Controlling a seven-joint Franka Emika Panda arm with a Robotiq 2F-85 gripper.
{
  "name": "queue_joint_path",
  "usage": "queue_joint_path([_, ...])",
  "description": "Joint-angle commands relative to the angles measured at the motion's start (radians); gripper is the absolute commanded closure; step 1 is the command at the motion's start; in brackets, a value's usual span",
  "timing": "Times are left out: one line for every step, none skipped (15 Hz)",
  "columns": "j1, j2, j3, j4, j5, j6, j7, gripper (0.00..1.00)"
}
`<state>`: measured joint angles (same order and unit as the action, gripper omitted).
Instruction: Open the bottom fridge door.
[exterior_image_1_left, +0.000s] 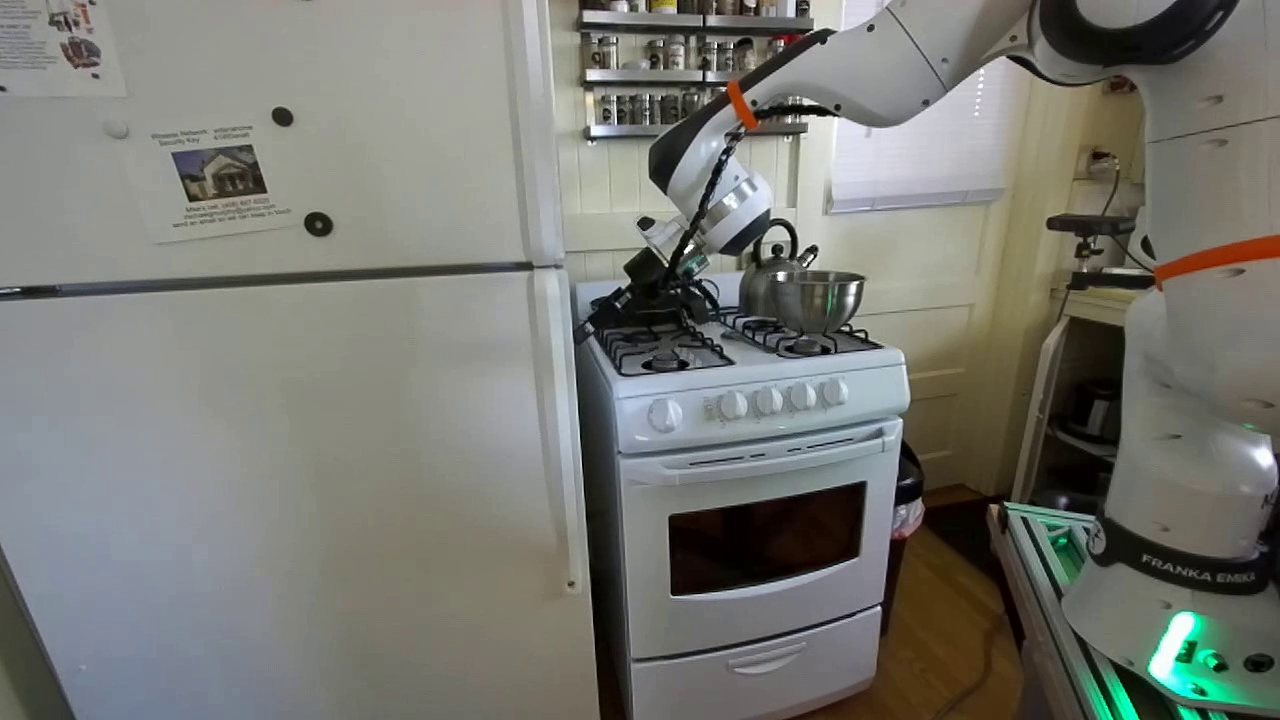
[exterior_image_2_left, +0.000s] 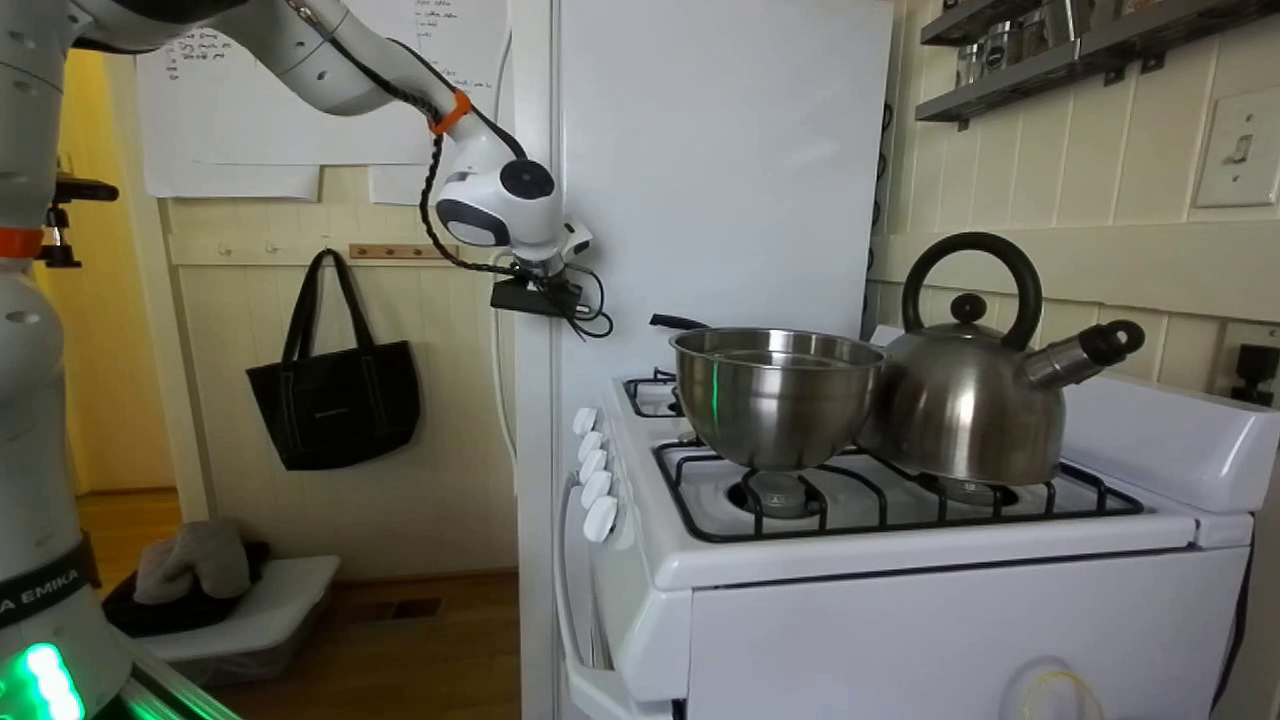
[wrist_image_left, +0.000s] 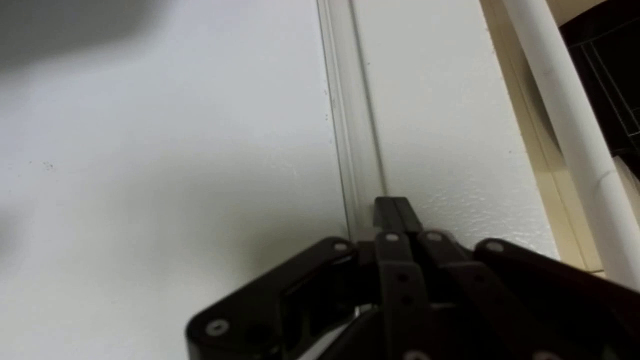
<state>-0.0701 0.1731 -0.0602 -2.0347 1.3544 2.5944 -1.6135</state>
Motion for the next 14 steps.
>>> queue_joint_path([0.024, -0.016, 0.041, -0.006, 0.037, -0.099, 0.005, 1.00])
queue_joint_path([0.026, -0.019, 0.042, -0.009, 0.035, -0.101, 0.006, 1.00])
queue_joint_path([0.028, -0.023, 0.043, -0.015, 0.032, -0.100, 0.005, 1.00])
queue_joint_path([0.031, -0.026, 0.045, -0.022, 0.030, -0.097, 0.004, 1.00])
queue_joint_path([0.031, -0.027, 0.046, -0.025, 0.028, -0.099, 0.005, 1.00])
queue_joint_path([0.031, -0.031, 0.046, -0.028, 0.024, -0.105, 0.008, 1.00])
queue_joint_path([0.029, -0.033, 0.044, -0.030, 0.019, -0.115, 0.010, 1.00])
queue_joint_path([0.028, -0.035, 0.043, -0.032, 0.013, -0.124, 0.015, 1.00])
queue_joint_path([0.025, -0.036, 0.043, -0.031, 0.008, -0.134, 0.021, 1.00])
queue_joint_path([0.024, -0.037, 0.041, -0.032, -0.002, -0.143, 0.030, 1.00])
queue_joint_path([0.023, -0.038, 0.040, -0.032, -0.009, -0.152, 0.037, 1.00])
queue_joint_path([0.022, -0.039, 0.039, -0.032, -0.015, -0.164, 0.043, 1.00])
queue_joint_path([0.022, -0.039, 0.038, -0.030, -0.022, -0.176, 0.052, 1.00])
queue_joint_path([0.023, -0.038, 0.038, -0.029, -0.026, -0.186, 0.057, 1.00])
